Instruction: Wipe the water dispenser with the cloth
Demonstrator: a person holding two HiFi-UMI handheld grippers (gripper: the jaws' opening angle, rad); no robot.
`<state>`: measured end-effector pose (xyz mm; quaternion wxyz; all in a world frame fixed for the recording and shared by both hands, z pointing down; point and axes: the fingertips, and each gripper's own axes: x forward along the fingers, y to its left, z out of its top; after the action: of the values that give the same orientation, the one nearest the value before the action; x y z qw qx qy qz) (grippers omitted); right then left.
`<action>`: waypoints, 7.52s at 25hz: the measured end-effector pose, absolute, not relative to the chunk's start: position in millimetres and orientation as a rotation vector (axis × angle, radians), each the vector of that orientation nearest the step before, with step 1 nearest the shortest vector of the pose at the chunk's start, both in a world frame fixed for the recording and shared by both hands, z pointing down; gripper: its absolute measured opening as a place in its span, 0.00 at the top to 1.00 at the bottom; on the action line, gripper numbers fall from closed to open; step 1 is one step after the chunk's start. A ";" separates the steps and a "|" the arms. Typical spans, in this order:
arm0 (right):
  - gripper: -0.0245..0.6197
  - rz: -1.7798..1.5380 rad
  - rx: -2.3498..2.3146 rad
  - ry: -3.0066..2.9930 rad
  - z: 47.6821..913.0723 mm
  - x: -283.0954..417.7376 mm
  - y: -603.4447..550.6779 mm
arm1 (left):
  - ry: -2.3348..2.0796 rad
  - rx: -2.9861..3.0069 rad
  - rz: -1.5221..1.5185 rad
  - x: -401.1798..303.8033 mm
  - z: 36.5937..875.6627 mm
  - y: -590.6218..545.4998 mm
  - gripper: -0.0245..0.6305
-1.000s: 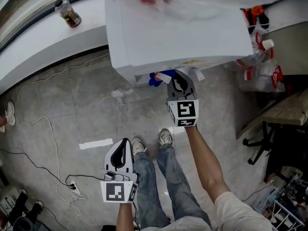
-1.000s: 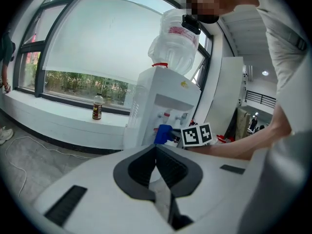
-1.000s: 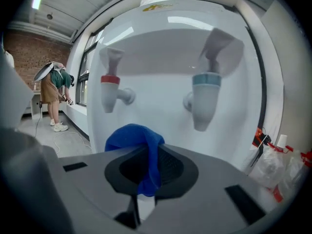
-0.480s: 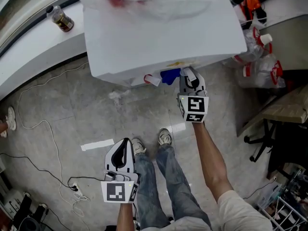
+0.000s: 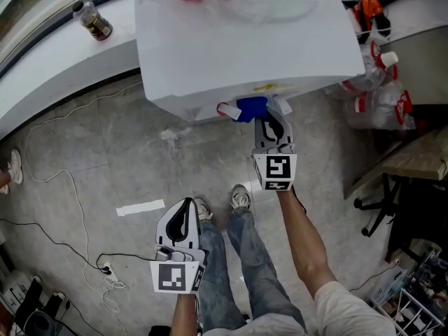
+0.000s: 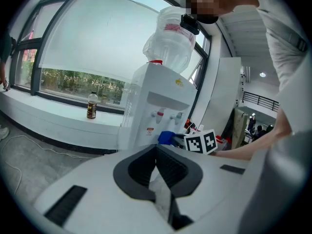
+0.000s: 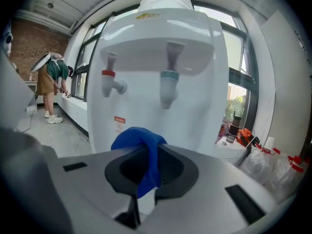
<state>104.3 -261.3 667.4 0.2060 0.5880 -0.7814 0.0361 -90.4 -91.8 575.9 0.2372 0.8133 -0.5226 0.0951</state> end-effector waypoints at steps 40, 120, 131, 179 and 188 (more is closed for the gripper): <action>0.90 0.161 1.467 -2.253 710.8 29.6 -288.9 | -1.482 2.184 0.280 -120.1 581.3 -87.7 0.94; 0.90 0.396 1.566 -1.918 791.5 159.4 -290.0 | -1.445 2.179 0.334 -84.5 595.4 -79.1 0.94; 0.90 0.415 1.525 -1.932 791.3 153.9 -266.4 | -1.446 2.177 0.324 -79.2 589.7 -73.6 0.94; 0.90 0.171 1.584 -2.483 282.5 147.8 -108.3 | -1.615 2.431 0.225 -5.8 253.3 -75.1 0.94; 0.90 0.186 1.614 -2.492 273.1 149.9 -59.6 | -1.592 2.453 0.247 -7.4 249.7 -46.4 0.94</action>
<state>149.9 -59.6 273.1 0.0831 0.5407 -0.8348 0.0624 -7.4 -46.4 249.7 0.1032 0.8313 -0.5396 0.0838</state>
